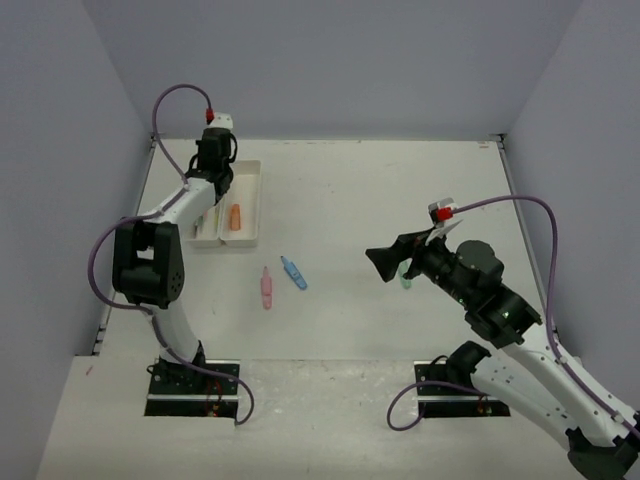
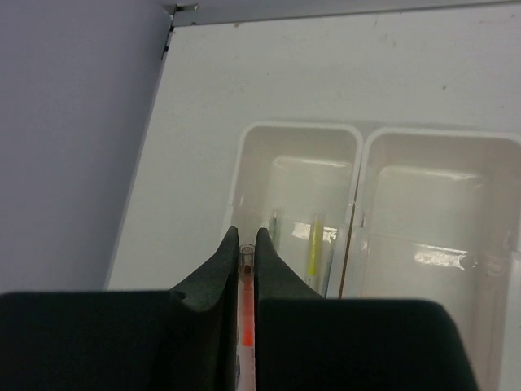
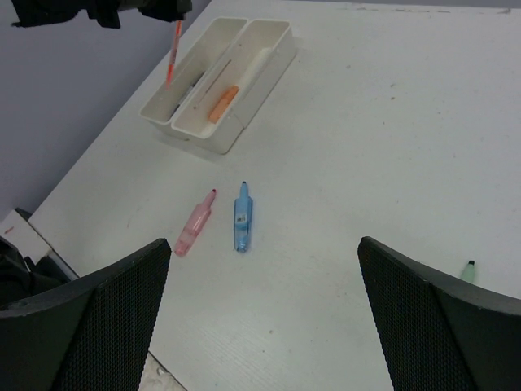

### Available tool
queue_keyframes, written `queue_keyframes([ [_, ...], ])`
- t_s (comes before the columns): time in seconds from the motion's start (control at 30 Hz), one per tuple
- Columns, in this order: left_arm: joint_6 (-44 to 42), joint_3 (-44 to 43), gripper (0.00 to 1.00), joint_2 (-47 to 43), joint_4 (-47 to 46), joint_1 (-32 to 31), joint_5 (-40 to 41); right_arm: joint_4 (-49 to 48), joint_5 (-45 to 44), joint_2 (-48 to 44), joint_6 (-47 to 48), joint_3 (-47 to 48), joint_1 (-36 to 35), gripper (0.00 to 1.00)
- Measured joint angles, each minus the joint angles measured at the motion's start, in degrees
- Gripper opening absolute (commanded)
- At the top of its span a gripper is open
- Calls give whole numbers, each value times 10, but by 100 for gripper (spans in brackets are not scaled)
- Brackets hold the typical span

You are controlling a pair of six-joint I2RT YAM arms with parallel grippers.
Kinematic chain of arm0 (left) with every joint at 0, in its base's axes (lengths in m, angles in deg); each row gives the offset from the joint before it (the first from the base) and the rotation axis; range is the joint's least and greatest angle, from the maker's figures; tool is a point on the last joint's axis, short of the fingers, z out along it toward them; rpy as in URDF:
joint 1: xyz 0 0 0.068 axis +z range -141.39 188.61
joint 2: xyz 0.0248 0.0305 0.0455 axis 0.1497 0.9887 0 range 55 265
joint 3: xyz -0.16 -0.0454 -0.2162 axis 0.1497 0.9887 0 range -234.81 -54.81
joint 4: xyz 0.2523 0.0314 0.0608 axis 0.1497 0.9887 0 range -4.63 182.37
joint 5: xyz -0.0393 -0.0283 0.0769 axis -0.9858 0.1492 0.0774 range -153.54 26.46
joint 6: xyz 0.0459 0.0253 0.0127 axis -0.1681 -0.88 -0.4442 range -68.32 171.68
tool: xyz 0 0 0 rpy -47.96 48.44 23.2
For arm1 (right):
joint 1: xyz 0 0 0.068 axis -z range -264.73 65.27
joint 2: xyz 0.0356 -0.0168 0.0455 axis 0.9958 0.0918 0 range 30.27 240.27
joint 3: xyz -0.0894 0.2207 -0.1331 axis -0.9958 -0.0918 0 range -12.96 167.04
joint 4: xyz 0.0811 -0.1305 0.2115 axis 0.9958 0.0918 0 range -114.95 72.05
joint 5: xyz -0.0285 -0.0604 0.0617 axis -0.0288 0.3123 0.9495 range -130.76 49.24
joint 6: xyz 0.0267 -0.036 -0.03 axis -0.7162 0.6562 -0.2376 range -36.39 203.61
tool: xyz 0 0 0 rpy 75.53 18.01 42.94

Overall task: Sort the stationery into containers
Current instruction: Place the pen in the storage box, then pick up the stationery from the center of the board.

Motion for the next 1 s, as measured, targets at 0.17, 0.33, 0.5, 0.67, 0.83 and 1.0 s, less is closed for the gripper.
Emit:
queue_keyframes([
  [0.17,0,18,48,32,-2,14,-2,-1,1,-6,0,-1,0,99],
  [0.33,21,19,98,32,7,27,-10,0,5,22,5,-1,0,96],
  [0.5,85,-57,100,28,95,29,-37,29,38,107,18,26,1,80],
  [0.67,208,-152,100,-56,209,26,-120,52,14,329,15,133,-85,88],
  [0.83,312,-15,100,-317,219,26,-225,95,-24,543,9,257,-154,81],
  [1.0,347,138,100,-539,197,24,-297,134,-50,713,11,375,-163,62],
])
